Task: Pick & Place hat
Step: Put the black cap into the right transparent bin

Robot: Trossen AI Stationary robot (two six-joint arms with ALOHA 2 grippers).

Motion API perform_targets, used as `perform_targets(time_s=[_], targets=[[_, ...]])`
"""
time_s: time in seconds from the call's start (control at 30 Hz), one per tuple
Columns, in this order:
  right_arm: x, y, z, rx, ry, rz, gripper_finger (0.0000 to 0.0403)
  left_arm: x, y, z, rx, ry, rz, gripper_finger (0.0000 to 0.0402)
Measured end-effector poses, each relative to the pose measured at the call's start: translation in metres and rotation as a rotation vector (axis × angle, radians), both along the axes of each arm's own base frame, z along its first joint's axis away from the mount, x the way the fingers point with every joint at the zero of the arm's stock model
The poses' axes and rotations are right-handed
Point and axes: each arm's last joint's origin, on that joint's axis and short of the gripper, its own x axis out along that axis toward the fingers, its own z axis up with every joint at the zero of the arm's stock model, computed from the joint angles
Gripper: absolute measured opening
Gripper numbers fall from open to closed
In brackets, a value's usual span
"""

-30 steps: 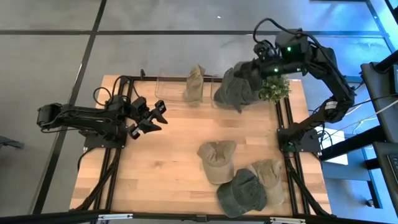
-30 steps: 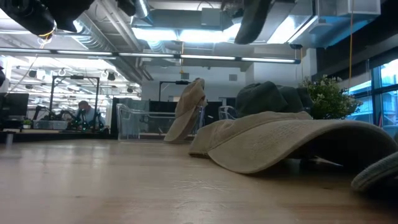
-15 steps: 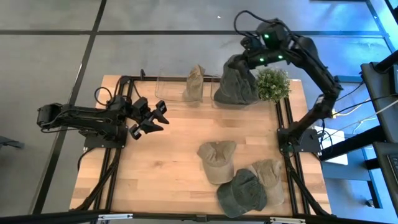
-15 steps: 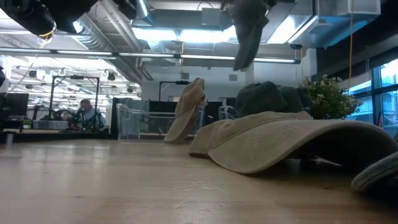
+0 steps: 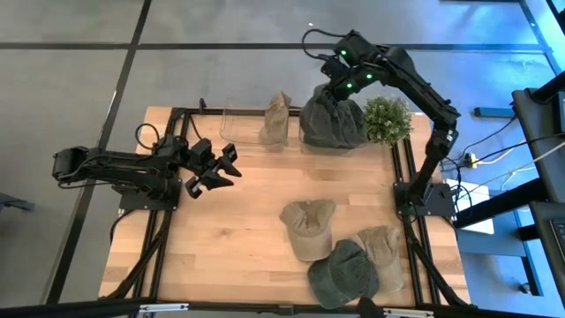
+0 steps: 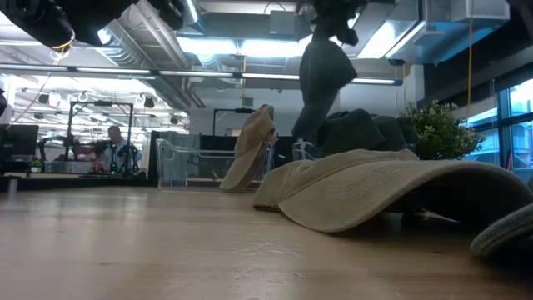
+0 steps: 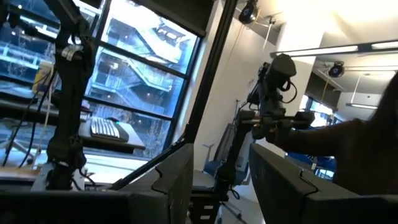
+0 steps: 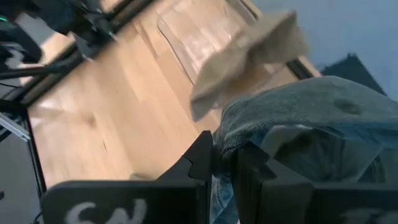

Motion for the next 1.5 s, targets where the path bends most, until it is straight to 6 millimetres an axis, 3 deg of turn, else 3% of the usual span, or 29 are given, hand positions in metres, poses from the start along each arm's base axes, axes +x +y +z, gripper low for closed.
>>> perform_targets(time_s=[0.17,0.5,1.07,1.5], targets=[[0.002,-0.009,-0.011,0.041,0.050,-0.026,0.0039,0.001,0.000,-0.003,-0.008,0.038,0.002,0.0152],[0.001,-0.014,-0.014,-0.002,0.096,-0.077,0.0039,0.002,0.002,-0.004,-0.019,0.044,0.045,0.0152],[0.029,-0.034,-0.063,0.089,0.258,-0.032,0.0039,0.004,0.002,-0.008,-0.023,0.091,0.045,0.0151],[0.029,-0.035,-0.067,0.096,0.301,-0.066,0.0039,0.004,0.002,-0.009,-0.022,0.090,0.046,0.0152]])
